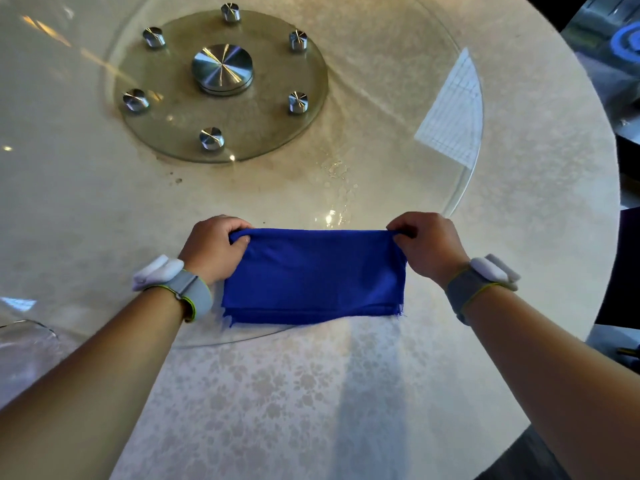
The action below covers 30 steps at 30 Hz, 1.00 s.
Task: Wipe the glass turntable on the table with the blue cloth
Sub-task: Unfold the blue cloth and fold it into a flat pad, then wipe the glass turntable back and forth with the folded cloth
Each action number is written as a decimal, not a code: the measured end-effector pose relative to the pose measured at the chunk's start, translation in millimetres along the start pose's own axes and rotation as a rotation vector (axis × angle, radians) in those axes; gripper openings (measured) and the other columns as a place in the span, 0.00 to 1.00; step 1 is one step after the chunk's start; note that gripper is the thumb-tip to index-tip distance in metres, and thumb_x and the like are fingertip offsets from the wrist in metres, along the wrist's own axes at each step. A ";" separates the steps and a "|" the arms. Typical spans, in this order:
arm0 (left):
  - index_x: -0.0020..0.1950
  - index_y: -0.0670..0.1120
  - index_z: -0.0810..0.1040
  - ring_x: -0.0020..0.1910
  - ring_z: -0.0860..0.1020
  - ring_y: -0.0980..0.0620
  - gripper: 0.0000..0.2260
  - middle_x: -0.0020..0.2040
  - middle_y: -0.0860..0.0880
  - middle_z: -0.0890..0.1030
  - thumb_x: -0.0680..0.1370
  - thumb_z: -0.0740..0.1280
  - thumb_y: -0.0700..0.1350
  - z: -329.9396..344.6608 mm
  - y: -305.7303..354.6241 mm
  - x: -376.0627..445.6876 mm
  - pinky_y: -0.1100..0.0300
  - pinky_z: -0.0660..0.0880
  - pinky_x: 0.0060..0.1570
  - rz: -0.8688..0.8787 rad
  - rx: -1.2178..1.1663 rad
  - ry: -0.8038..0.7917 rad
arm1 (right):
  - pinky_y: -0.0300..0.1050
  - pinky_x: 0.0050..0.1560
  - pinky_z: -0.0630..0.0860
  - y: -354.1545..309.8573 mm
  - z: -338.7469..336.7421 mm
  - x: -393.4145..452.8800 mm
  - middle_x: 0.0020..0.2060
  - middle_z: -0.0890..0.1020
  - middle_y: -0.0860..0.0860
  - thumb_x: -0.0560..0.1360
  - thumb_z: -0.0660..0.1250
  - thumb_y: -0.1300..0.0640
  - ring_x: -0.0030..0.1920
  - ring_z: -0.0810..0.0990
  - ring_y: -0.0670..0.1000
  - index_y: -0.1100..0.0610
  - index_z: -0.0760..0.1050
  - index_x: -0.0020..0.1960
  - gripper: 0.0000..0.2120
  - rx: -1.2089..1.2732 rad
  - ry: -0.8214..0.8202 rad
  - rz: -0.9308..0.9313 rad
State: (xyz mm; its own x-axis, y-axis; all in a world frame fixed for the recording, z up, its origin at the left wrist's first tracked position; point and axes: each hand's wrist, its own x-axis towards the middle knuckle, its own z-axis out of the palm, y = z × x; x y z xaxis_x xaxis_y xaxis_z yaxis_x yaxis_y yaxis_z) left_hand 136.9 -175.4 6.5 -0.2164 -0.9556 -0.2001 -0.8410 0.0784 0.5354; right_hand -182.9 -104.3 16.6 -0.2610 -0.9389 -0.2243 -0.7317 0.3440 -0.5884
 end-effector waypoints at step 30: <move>0.78 0.62 0.46 0.78 0.47 0.49 0.29 0.80 0.56 0.47 0.78 0.48 0.65 100.2 27.1 16.0 0.38 0.38 0.73 0.334 0.455 -0.056 | 0.70 0.73 0.44 5.3 93.5 4.9 0.79 0.53 0.45 0.78 0.42 0.31 0.79 0.49 0.53 0.36 0.46 0.78 0.29 -0.549 -0.058 -0.273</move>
State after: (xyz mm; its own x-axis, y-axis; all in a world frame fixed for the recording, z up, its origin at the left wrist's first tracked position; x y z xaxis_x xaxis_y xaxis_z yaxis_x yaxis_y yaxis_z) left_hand 61.0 -160.1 -64.3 -0.5227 -0.8424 -0.1309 -0.8488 0.5000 0.1717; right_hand -129.2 -106.1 -60.2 0.0049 -0.9849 -0.1732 -0.9888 0.0211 -0.1478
